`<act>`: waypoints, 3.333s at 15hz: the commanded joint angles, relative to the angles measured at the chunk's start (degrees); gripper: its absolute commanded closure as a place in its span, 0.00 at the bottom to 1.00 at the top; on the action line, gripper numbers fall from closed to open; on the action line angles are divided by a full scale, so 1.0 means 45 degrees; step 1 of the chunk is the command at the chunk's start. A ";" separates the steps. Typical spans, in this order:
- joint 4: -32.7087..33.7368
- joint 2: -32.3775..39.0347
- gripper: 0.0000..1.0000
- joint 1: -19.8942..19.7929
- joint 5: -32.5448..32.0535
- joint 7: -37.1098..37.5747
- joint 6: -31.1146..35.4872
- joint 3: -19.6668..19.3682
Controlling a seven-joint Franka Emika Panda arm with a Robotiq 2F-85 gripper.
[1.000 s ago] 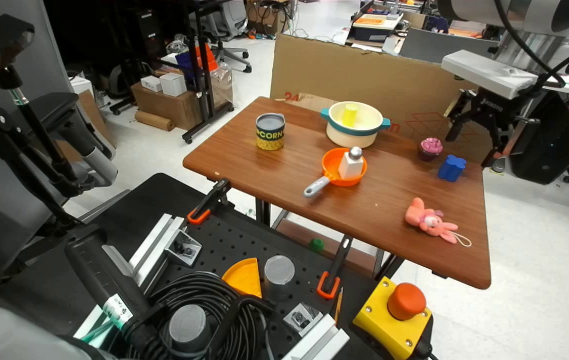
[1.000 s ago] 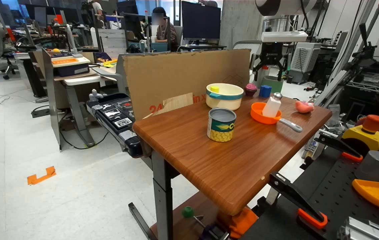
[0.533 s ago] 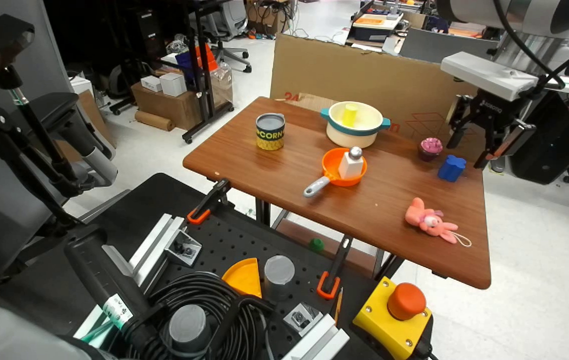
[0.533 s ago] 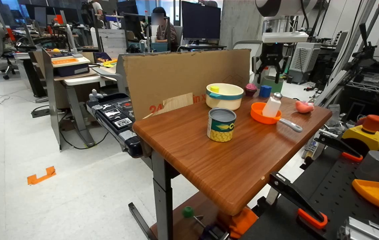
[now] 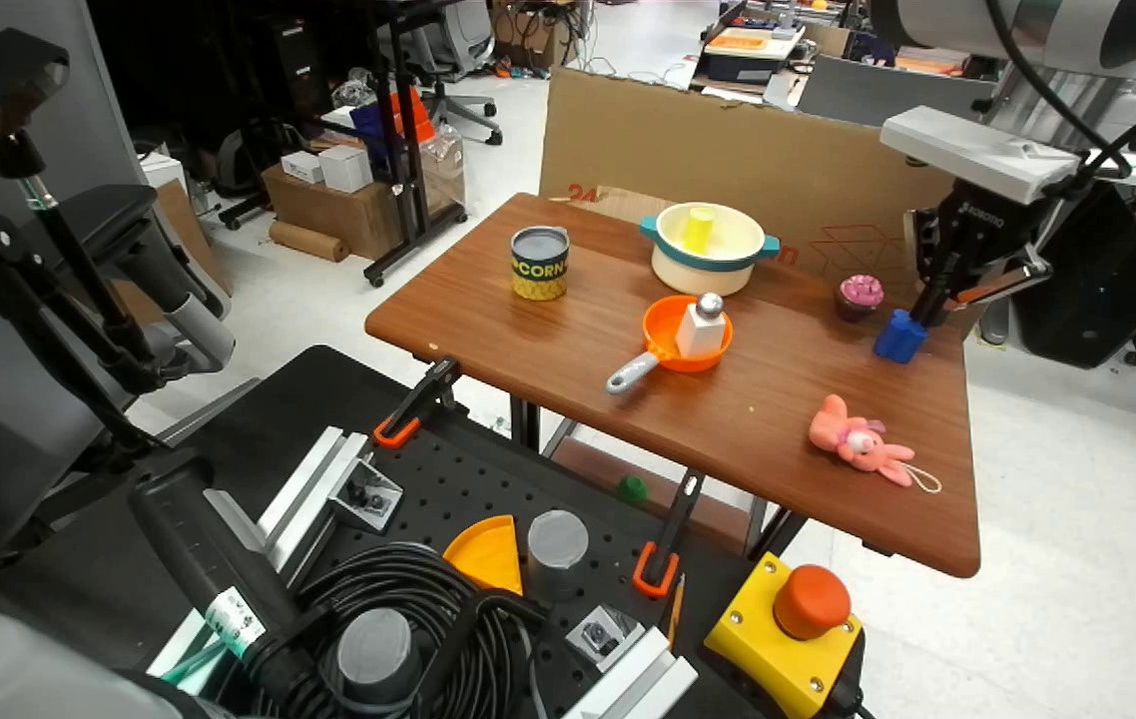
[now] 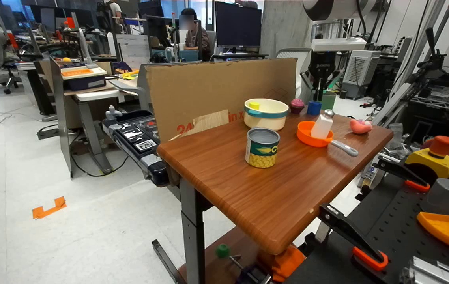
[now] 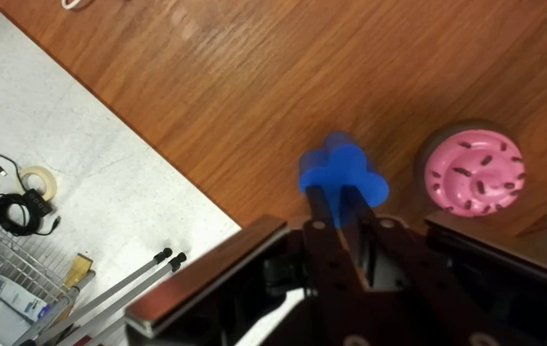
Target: Pick up the blue object from the table and put it in the pot
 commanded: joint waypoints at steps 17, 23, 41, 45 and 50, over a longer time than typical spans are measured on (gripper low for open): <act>0.0101 0.0109 0.00 -0.0015 -0.0230 -0.0598 -0.0241 -0.0028; 0.0157 0.0251 0.00 -0.0025 -0.0223 -0.0602 -0.0280 -0.0026; 0.0171 0.0502 0.35 0.0063 -0.0448 -0.0625 -0.0209 -0.0103; 0.0163 0.0485 0.66 0.0078 -0.0670 -0.0653 -0.0195 -0.0097; 0.0172 0.0461 0.78 0.0079 -0.0752 -0.0651 -0.0195 -0.0082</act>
